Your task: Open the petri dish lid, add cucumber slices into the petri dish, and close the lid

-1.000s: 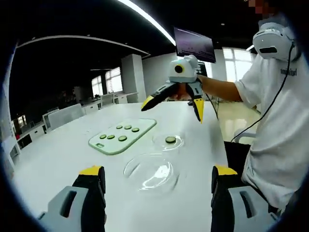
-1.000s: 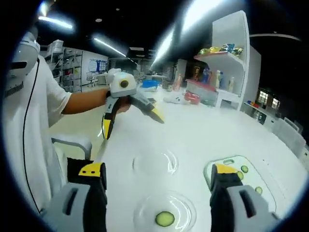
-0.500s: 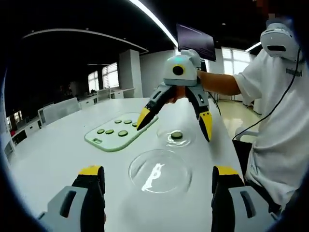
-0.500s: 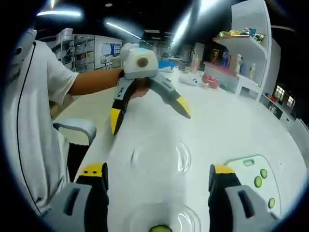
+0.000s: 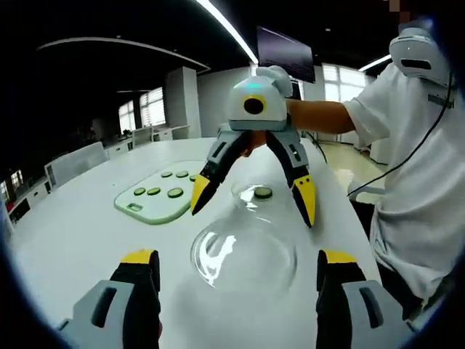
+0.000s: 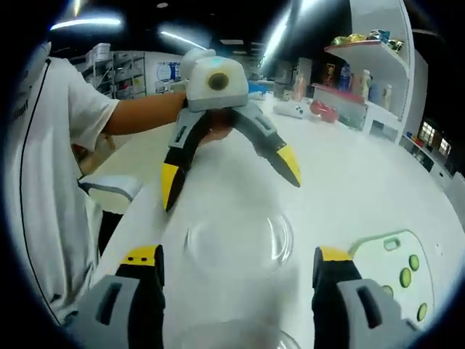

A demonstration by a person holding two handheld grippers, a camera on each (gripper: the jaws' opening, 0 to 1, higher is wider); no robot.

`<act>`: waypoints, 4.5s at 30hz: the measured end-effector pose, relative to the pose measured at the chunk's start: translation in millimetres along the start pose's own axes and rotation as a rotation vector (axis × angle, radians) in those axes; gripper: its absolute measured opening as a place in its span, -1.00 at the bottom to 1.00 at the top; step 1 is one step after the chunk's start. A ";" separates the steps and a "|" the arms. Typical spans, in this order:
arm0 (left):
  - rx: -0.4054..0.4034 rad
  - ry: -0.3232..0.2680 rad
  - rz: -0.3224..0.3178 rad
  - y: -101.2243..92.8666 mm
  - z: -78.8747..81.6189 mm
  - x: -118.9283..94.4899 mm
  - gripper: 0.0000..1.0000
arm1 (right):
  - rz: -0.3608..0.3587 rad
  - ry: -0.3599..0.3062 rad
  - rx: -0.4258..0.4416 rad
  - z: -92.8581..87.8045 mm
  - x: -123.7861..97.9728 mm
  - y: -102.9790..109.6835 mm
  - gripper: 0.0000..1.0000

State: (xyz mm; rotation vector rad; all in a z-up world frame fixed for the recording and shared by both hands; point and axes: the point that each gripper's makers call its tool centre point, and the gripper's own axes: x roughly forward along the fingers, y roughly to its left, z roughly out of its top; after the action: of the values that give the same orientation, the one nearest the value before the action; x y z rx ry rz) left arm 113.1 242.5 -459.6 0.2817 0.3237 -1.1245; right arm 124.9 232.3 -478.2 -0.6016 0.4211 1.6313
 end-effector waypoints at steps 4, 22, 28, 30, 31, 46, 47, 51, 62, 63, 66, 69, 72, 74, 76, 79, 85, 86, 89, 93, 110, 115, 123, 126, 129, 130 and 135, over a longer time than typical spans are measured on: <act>-0.003 0.008 -0.009 1.4 -3.7 2.4 0.76 | 0.016 -0.005 0.005 0.4 3.3 3.6 0.65; -0.010 0.018 -0.055 0.4 -15.8 8.6 0.59 | 0.033 0.004 0.002 -7.8 17.5 1.9 0.56; 0.002 0.018 -0.058 4.4 -18.3 8.2 0.56 | 0.032 0.001 -0.005 -7.1 18.4 -0.4 0.53; 0.002 0.018 -0.067 4.2 -19.7 9.1 0.56 | 0.033 -0.001 -0.008 -6.7 18.3 -0.4 0.51; 0.003 0.021 -0.071 4.0 -20.9 9.7 0.56 | 0.032 -0.002 -0.009 -6.2 18.3 -0.4 0.51; 0.002 0.022 -0.081 8.4 -27.1 12.8 0.40 | 0.041 -0.003 -0.006 -7.8 22.9 0.8 0.38; 0.001 0.021 -0.083 6.8 -26.5 13.5 0.39 | 0.040 -0.007 -0.005 -7.7 23.0 0.4 0.38; -0.007 0.018 -0.086 6.5 -27.2 13.8 0.34 | 0.036 -0.011 -0.001 -7.0 23.3 0.2 0.35; -0.008 0.013 -0.089 5.4 -26.4 13.9 0.32 | 0.039 -0.026 -0.008 -4.3 24.0 3.1 0.31; -0.007 0.014 -0.089 5.5 -26.4 13.7 0.32 | 0.039 -0.024 -0.009 -4.4 24.2 2.3 0.31; -0.003 0.010 -0.086 5.6 -26.3 13.4 0.31 | 0.038 -0.023 -0.011 -4.5 23.9 1.6 0.31; 0.000 0.006 -0.082 4.9 -25.6 14.0 0.31 | 0.039 -0.011 -0.021 -5.0 22.8 1.4 0.31; 0.015 0.008 -0.077 -0.3 -21.3 16.9 0.31 | 0.030 0.009 -0.035 -5.0 20.9 2.3 0.30; 0.023 0.008 -0.074 -0.8 -18.2 16.2 0.31 | 0.026 0.012 -0.040 -4.7 18.0 -0.8 0.30; 0.023 0.001 -0.074 -1.4 -14.3 15.1 0.31 | 0.025 0.012 -0.042 -2.5 14.8 -2.0 0.30; 0.033 0.000 -0.071 -3.1 -6.7 14.5 0.31 | 0.018 0.014 -0.055 1.9 8.0 -2.2 0.31; 0.049 0.006 -0.077 -7.2 5.8 19.3 0.31 | 0.002 0.024 -0.058 3.0 -5.7 -2.8 0.31; 0.053 0.006 -0.078 -7.8 7.3 20.4 0.31 | -0.002 0.030 -0.058 2.3 -7.9 -3.0 0.31; 0.062 -0.001 -0.083 -9.4 13.1 23.8 0.31 | -0.014 0.031 -0.060 2.0 -16.3 -0.3 0.31; 0.078 -0.009 -0.094 -13.0 22.9 30.0 0.31 | -0.027 0.033 -0.059 1.1 -27.6 3.9 0.31; 0.126 -0.021 -0.153 -24.5 44.0 70.2 0.30 | -0.099 0.057 -0.033 -25.5 -70.2 6.3 0.31; 0.129 -0.025 -0.177 -28.8 48.5 82.4 0.30 | -0.111 0.060 -0.013 -34.8 -81.0 7.5 0.31; 0.142 -0.021 -0.201 -30.2 52.0 97.3 0.30 | -0.132 0.066 0.004 -46.5 -91.7 6.3 0.31; 0.147 -0.020 -0.208 -30.5 51.8 103.5 0.30 | -0.139 0.069 0.010 -52.3 -94.4 5.5 0.32; 0.146 -0.012 -0.215 -31.0 50.1 108.4 0.30 | -0.142 0.068 0.016 -56.4 -95.5 5.2 0.32; 0.146 -0.009 -0.218 -31.8 49.6 109.9 0.30 | -0.141 0.069 0.020 -58.8 -95.6 5.8 0.32; 0.146 -0.002 -0.230 -33.6 48.4 114.5 0.30 | -0.141 0.067 0.032 -64.0 -96.5 5.3 0.32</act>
State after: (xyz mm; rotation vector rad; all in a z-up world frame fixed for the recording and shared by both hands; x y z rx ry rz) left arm 133.0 115.4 -461.8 0.3788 0.2773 -1.3776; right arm 136.4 117.2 -471.2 -0.6490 0.4437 1.4712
